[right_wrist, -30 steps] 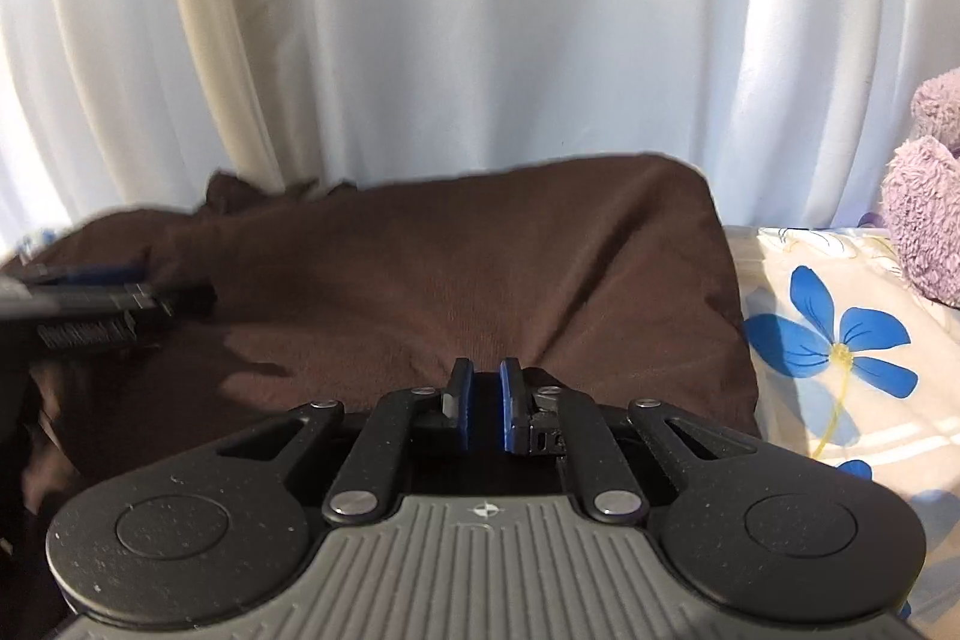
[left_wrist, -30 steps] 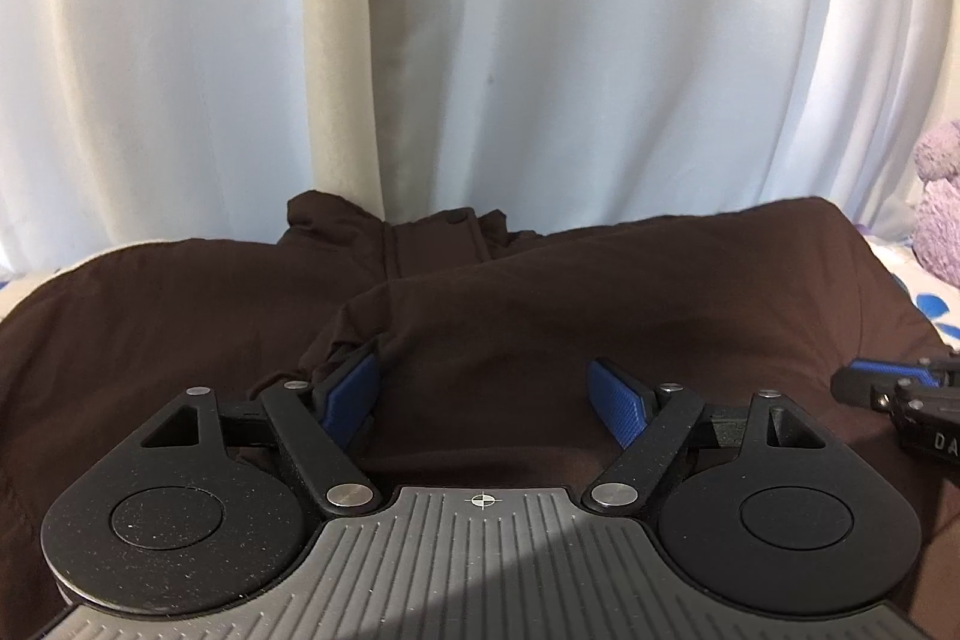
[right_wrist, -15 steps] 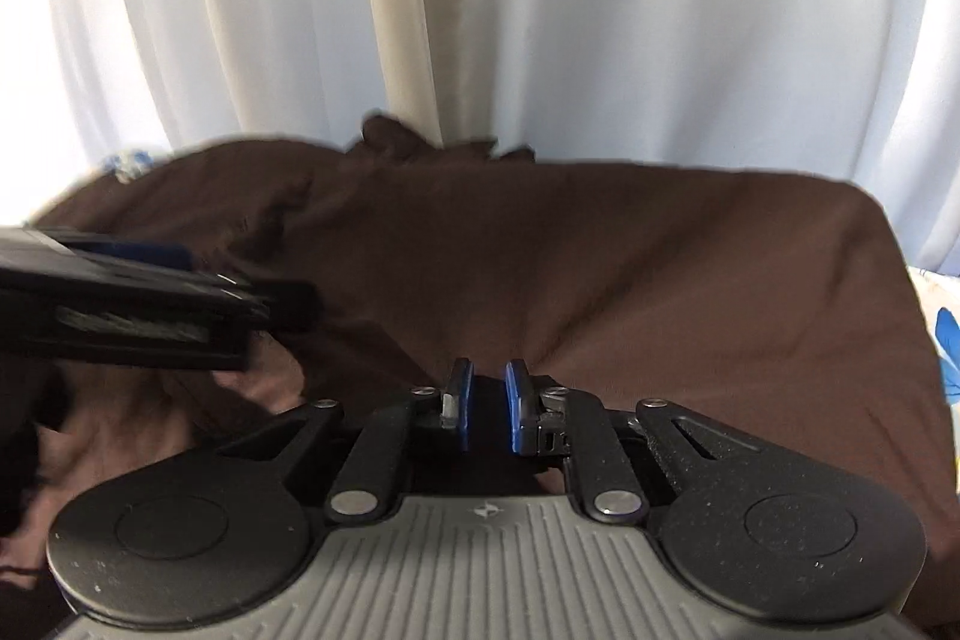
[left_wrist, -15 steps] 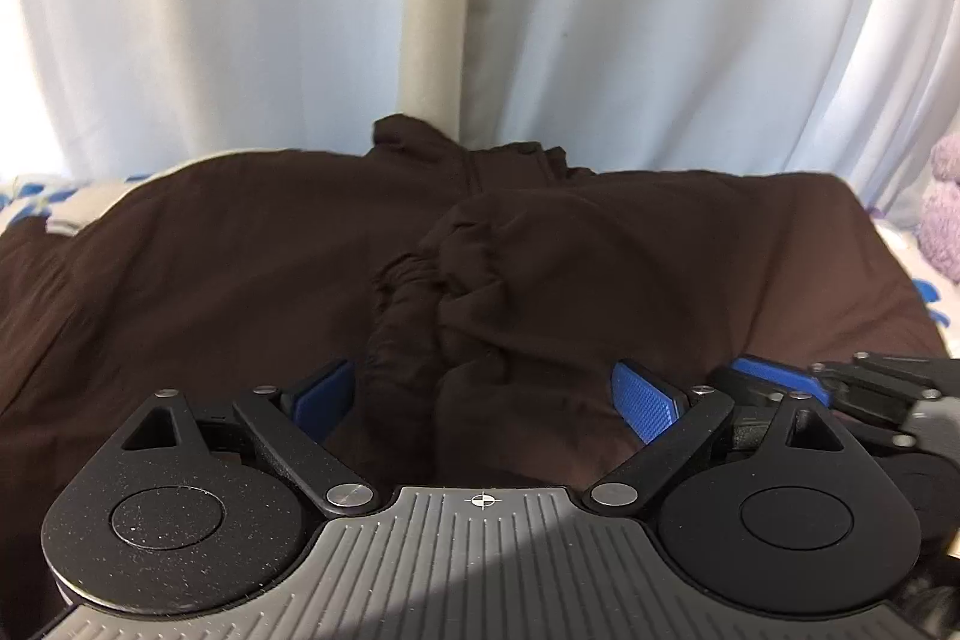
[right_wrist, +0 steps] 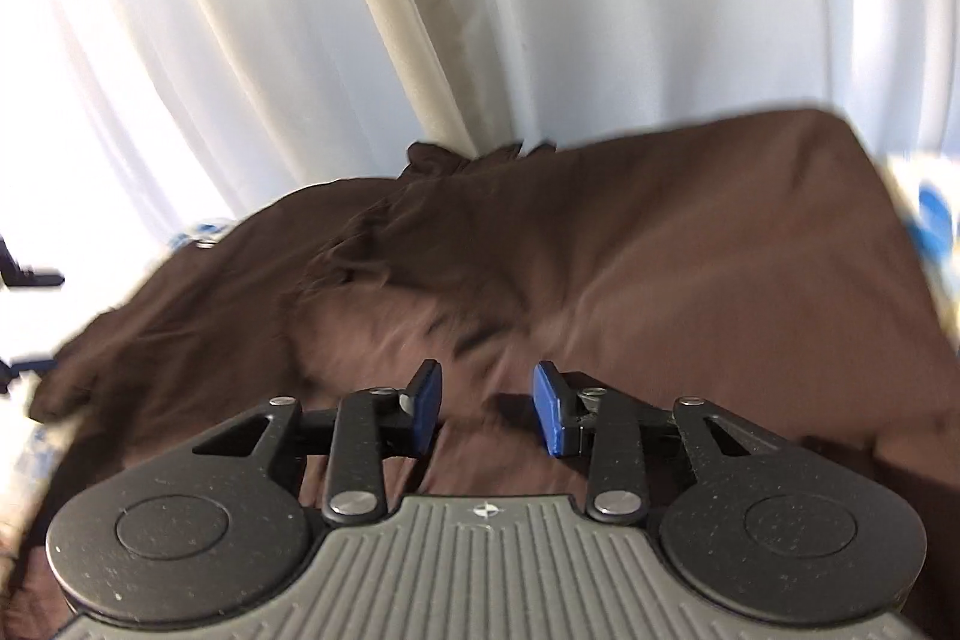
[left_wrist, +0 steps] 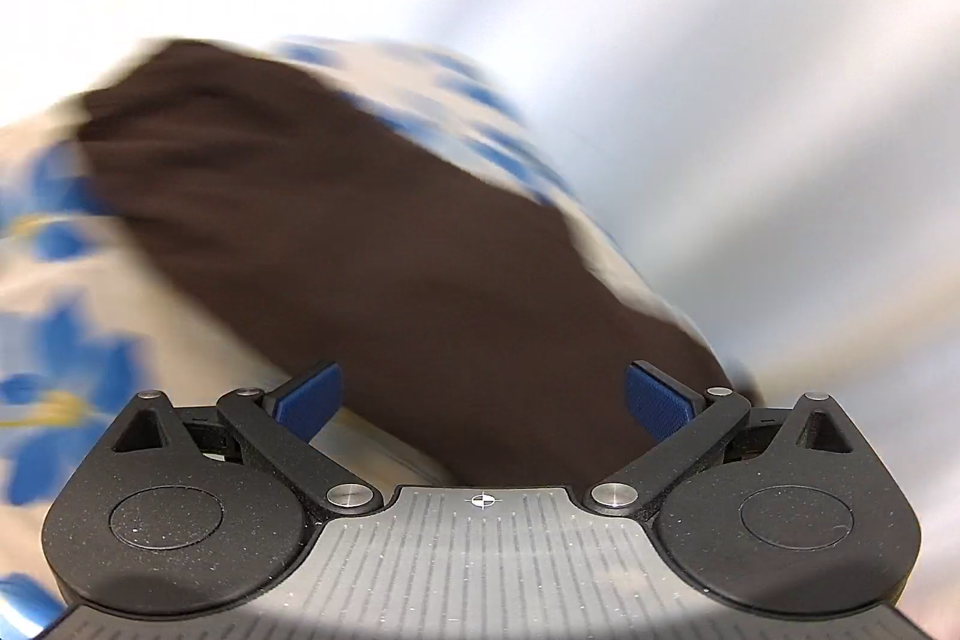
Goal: Fold large clothes
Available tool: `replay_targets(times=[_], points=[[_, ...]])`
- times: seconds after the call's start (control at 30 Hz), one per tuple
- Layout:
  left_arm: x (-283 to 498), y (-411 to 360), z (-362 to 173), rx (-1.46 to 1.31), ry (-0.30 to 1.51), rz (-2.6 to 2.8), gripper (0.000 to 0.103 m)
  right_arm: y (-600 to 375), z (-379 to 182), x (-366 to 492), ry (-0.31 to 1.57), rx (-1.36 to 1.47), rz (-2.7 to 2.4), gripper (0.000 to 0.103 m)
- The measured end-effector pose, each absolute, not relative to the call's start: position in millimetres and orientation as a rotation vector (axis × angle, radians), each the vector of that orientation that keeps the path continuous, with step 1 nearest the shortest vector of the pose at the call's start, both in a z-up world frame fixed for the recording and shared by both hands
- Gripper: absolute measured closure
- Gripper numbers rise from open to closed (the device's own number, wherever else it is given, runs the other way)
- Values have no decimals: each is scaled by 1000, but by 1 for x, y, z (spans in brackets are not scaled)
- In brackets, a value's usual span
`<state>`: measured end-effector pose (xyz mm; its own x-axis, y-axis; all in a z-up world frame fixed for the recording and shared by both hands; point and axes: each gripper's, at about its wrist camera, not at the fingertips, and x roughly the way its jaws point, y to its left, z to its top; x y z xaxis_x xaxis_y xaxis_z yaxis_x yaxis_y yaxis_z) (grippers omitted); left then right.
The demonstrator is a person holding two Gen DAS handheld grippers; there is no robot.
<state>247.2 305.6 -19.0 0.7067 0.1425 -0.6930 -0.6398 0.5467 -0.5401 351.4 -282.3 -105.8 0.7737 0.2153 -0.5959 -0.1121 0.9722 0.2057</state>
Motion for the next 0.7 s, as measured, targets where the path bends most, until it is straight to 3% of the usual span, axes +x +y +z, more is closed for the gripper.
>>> replay_targets(times=[0.2, 0.33, 0.57, 0.7], points=[[214, 395, -42, -1058, 556, 706, 1, -286, -116, 337, 719, 232, 165, 69], [201, 425, -70, -1175, 541, 761, 18, -286, -121, 338, 731, 242, 149, 68], [201, 443, -95, -1241, 466, 756, 38, -282, -120, 343, 725, 237, 135, 68], [202, 452, -101, -1245, 477, 767, 64, -279, -117, 342, 703, 223, 133, 68]])
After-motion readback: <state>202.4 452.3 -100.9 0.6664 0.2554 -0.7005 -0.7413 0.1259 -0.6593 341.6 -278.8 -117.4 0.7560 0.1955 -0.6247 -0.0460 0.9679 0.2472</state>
